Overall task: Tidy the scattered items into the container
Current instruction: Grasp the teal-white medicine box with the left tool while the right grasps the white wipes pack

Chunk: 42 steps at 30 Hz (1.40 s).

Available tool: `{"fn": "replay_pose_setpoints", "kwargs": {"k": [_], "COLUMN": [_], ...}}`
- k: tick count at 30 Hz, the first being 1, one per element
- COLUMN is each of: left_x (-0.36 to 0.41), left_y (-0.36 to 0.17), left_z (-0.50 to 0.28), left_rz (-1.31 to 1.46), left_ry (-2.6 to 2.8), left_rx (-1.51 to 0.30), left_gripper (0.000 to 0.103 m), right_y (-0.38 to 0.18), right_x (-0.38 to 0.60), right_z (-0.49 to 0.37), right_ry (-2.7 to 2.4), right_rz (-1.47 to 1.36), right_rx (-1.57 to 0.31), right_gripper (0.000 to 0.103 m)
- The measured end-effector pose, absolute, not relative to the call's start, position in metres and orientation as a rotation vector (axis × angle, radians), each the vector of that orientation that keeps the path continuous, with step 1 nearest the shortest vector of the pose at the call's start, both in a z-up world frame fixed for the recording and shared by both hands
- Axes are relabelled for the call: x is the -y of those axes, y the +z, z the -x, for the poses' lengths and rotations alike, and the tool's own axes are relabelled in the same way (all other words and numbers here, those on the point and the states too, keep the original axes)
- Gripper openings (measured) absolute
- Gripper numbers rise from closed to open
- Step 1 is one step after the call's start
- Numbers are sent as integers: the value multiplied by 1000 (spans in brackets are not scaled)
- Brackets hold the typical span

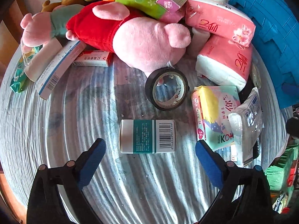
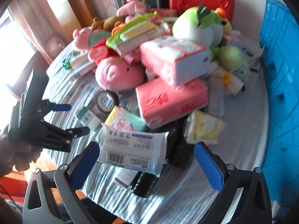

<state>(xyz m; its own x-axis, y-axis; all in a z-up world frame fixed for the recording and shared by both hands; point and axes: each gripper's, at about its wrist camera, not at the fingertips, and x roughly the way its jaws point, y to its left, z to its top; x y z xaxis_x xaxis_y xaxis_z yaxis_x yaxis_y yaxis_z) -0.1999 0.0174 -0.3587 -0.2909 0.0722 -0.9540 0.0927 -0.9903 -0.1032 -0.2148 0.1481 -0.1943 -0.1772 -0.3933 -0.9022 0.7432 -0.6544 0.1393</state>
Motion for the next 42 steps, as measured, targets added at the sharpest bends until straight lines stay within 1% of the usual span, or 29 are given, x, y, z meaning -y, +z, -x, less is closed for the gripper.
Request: {"fn": "replay_pose_setpoints", "kwargs": {"k": [2, 3, 4, 7, 12, 20, 22, 25, 26, 27, 28, 29, 30, 31, 35, 42], "left_x": [-16, -17, -17, -19, -15, -4, -3, -3, -3, -4, -4, -4, -5, -5, -7, 7], "left_y": [-365, -369, -373, -373, -363, -345, -342, -340, -340, -339, -338, -337, -336, -335, -329, -311], "left_z": [200, 200, 200, 198, 190, 179, 177, 175, 175, 176, 176, 176, 177, 178, 181, 202], "left_rz": [-1851, -1855, -1868, -1846, -1802, -1748, -1740, -1740, -1740, -1738, -1736, -1733, -1729, -1727, -1717, -1689], "left_ry": [-2512, -2517, -2516, -2543, -2570, -2582, -2581, -2574, -2573, -2573, -2573, -2574, -2575, -2575, -2576, -2592], "left_rx": [-238, -249, -255, -256, -324, -391, -400, -405, -405, -405, -405, -405, -404, -405, -400, -382], "left_gripper": [85, 74, 60, 60, 59, 59, 59, 59, 59, 59, 59, 59, 59, 59, 59, 59], "right_y": [-207, -212, -216, -222, -224, -234, -242, -256, -259, -261, -263, -264, -263, -262, -255, -228], "right_x": [-141, -137, -134, -129, -122, -101, -100, -95, -93, -92, -92, -92, -94, -95, -102, -111], "right_z": [211, 210, 208, 204, 194, 153, 151, 154, 156, 159, 163, 166, 169, 172, 179, 183], "right_ry": [-1889, -1881, -1873, -1857, -1818, -1667, -1652, -1622, -1612, -1600, -1593, -1594, -1596, -1591, -1588, -1624], "right_rz": [-1333, -1337, -1335, -1320, -1254, -919, -876, -886, -905, -931, -958, -983, -1000, -1020, -1049, -1038], "right_rx": [-448, -459, -479, -524, -632, -1029, -1091, -1116, -1110, -1097, -1083, -1070, -1050, -1022, -967, -894], "right_gripper": [103, 103, 103, 103, 103, 103, 103, 102, 100, 96, 78, 69, 68, 61, 53, 52]}}
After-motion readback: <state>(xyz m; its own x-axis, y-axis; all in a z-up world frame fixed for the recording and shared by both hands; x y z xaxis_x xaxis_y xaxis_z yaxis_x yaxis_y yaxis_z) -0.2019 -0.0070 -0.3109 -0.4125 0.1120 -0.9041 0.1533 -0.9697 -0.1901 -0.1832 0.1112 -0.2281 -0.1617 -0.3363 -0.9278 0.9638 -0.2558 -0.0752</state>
